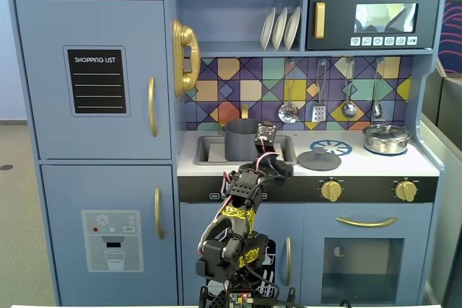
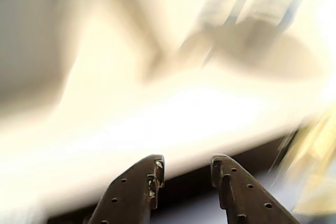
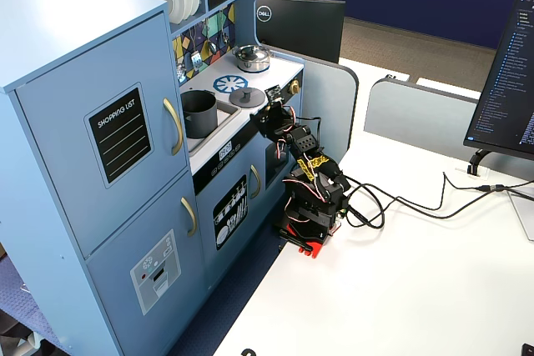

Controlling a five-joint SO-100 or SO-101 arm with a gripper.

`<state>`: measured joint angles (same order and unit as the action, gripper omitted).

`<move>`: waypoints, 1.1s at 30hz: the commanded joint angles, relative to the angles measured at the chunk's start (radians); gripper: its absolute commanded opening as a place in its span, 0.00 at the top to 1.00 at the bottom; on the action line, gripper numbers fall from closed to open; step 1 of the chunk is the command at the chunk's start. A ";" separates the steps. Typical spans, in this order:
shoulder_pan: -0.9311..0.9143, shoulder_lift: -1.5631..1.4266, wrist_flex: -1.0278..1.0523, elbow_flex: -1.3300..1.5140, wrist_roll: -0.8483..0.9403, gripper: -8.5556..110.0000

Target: Pick up the lid from the counter and put it on the gray recipient

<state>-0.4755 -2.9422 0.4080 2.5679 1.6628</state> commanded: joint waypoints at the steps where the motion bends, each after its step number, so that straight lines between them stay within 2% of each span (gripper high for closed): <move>1: -0.080 0.052 -0.238 0.002 -0.035 0.87; 6: -0.130 0.179 -0.468 0.057 -0.081 0.75; 14: -0.176 0.433 -0.669 0.009 -0.081 0.69; 24: -0.204 0.738 -0.727 -0.212 -0.104 0.69; 33: -0.173 0.874 -0.750 -0.318 -0.098 0.69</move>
<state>-0.6642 -2.0847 -0.3053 2.3501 1.5739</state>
